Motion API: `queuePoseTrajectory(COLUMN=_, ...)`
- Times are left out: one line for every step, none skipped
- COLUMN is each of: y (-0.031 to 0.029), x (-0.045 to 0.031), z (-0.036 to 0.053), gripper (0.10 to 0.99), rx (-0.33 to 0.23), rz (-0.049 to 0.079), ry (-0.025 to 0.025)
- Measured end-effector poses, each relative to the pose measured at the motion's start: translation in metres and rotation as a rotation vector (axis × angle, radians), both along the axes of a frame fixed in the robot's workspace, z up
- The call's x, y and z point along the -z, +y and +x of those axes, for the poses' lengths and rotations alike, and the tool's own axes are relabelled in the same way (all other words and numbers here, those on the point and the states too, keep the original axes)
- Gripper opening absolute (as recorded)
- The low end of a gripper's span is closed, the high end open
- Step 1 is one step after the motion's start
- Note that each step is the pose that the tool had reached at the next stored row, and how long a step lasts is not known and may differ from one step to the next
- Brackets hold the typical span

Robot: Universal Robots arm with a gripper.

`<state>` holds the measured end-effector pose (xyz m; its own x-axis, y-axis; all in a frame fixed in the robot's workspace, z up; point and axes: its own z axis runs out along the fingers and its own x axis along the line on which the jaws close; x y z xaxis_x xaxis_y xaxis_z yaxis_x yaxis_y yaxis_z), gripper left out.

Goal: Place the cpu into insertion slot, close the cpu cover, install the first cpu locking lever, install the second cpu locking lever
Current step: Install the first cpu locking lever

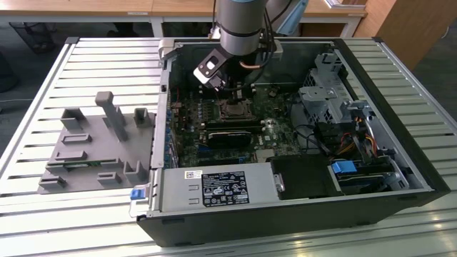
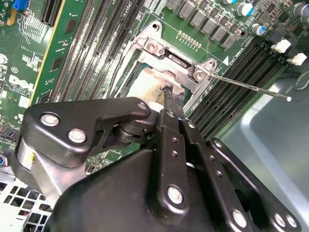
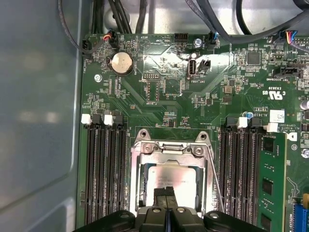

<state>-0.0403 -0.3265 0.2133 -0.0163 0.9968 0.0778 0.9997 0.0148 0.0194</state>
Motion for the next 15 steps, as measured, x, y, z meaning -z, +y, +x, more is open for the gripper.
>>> queuePoseTrajectory(y=0.0, x=-0.0004, z=0.0, gripper=0.106, rx=0.0, rz=0.0, ry=0.0001)
queuePoseTrajectory(y=0.0, x=-0.0011, z=0.0, gripper=0.106, rx=0.0, rz=0.0, ry=0.0001)
queuePoseTrajectory(y=0.0, x=-0.0021, z=0.0, gripper=0.106, rx=0.0, rz=0.0, ry=0.0)
queuePoseTrajectory(y=0.0, x=-0.0034, z=0.0, gripper=0.106, rx=0.0, rz=0.0, ry=0.0)
queuePoseTrajectory(y=0.0, x=-0.0049, z=0.0, gripper=0.106, rx=0.0, rz=0.0, ry=0.0)
queuePoseTrajectory(y=0.0, x=-0.0069, z=0.0, gripper=0.106, rx=0.0, rz=0.0, ry=0.0)
queuePoseTrajectory(y=0.0, x=-0.0089, z=0.0, gripper=0.106, rx=0.0, rz=0.0, ry=-0.0001)
queuePoseTrajectory(y=0.0, x=-0.0111, z=0.0, gripper=0.106, rx=0.0, rz=0.0, ry=0.0)
queuePoseTrajectory(y=0.0, x=-0.0136, z=0.0, gripper=0.106, rx=0.0, rz=0.0, ry=-0.0001)
queuePoseTrajectory(y=0.0, x=-0.0164, z=0.0, gripper=0.106, rx=0.0, rz=0.0, ry=-0.0002)
queuePoseTrajectory(y=0.0, x=-0.0195, z=0.0, gripper=0.106, rx=0.0, rz=0.0, ry=-0.0004)
queuePoseTrajectory(y=0.0, x=-0.0226, z=0.0, gripper=0.106, rx=0.0, rz=0.0, ry=-0.001)
queuePoseTrajectory(y=0.0, x=-0.0264, z=0.0, gripper=0.106, rx=0.0, rz=0.0, ry=-0.0012)
queuePoseTrajectory(y=0.0, x=-0.0301, z=0.0, gripper=0.106, rx=0.0, rz=0.0, ry=-0.0016)
queuePoseTrajectory(y=0.0, x=-0.0338, z=0.0, gripper=0.106, rx=0.0, rz=0.0, ry=-0.0018)
